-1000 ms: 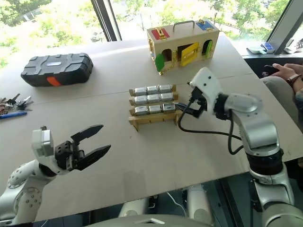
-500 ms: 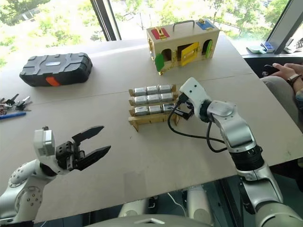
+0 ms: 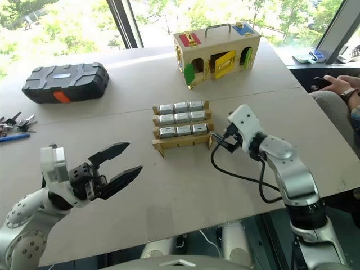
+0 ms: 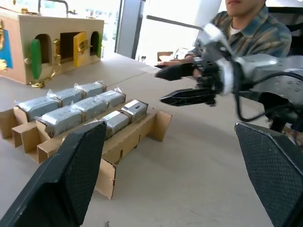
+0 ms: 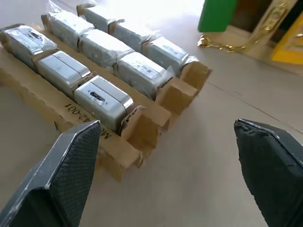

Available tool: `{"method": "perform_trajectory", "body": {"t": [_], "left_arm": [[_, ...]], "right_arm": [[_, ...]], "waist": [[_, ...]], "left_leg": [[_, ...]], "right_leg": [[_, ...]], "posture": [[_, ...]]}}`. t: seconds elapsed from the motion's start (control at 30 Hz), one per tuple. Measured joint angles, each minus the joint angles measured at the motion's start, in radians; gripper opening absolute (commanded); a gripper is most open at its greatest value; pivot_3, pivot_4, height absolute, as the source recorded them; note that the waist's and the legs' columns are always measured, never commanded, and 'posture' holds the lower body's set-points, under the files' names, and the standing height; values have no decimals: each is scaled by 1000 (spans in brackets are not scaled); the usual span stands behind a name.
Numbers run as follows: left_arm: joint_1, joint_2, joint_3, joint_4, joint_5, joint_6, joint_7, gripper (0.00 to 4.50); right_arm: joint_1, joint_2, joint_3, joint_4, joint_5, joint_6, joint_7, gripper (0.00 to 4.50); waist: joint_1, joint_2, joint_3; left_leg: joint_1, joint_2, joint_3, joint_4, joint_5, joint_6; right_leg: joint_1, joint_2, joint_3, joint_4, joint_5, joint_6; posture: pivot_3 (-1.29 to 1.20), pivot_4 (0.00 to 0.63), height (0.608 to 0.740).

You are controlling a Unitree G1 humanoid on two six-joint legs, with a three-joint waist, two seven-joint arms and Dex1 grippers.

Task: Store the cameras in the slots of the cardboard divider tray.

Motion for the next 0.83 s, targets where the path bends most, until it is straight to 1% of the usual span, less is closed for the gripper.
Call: {"method": "perform_trajectory", "body": {"t": [0.07, 0.1, 0.17, 0.27, 0.3, 0.37, 0.47, 0.6, 0.77, 0.83], "left_arm": [[20, 5, 54, 8, -14, 28, 56, 4500], [13, 8, 61, 10, -16, 41, 79, 4500], [24, 12, 83, 10, -17, 50, 103, 4500], [37, 29, 102, 10, 4, 56, 124, 4500], [52, 36, 107, 9, 19, 55, 124, 4500], [97, 39, 107, 9, 44, 53, 111, 4500], [114, 39, 93, -7, 65, 42, 89, 4500], [135, 16, 43, -78, 98, 39, 117, 4500], [220, -57, -64, -127, 209, -9, 154, 4500], [296, -104, -121, -138, 285, -70, 158, 4500]], "right_arm": [[170, -3, -75, -88, 52, -39, 20, 4484], [230, -7, -110, -109, 72, -59, 33, 4484], [311, -21, -157, -139, 99, -76, 45, 4484], [454, -38, -264, -176, 132, -135, 69, 4484], [514, -47, -301, -181, 143, -165, 85, 4484], [571, -56, -332, -177, 146, -191, 102, 4484], [563, -79, -345, -157, 149, -230, 119, 4484], [504, -108, -346, -96, 150, -264, 123, 4484], [475, -134, -340, -38, 150, -297, 144, 4484], [466, -138, -336, -23, 151, -306, 151, 4484]], "waist": [[5, 0, 0], [5, 0, 0], [1, 0, 0], [-5, 1, -1], [-5, 1, -1], [-11, 0, 0], [-14, 0, 0], [-8, 1, 0], [-5, 0, 0], [-8, 0, 0]], "left_leg": [[1, 1, -1, 0, 0, 0], [1, 1, -2, 1, 0, 0], [5, 1, -1, 2, 0, 0], [16, 1, -1, 0, -3, -6], [17, 1, -1, 0, -3, -6], [16, 2, -1, -1, -5, -8], [16, 3, -1, -1, -5, -9], [16, 3, -1, -1, -6, -9], [15, 2, -1, -3, -6, -9], [15, 2, 1, -3, -7, -8]], "right_leg": [[2, 0, -2, 0, -1, 1], [2, 0, -1, 0, 0, 1], [5, 0, -1, 0, 0, 1], [16, -2, -1, -1, -1, 1], [16, -3, -1, -2, -1, 1], [15, -6, -1, -3, -1, 1], [15, -6, -2, -3, -1, 1], [15, -6, -2, -4, -1, 1], [14, -2, -2, -6, -1, 1], [14, -2, -1, -6, -1, 1]], "posture": [[0, 150, 740], [0, 150, 740], [0, 150, 740], [0, 150, 740], [0, 150, 740], [0, 150, 740], [0, 150, 740], [0, 150, 740], [0, 150, 740], [0, 150, 740]]}}
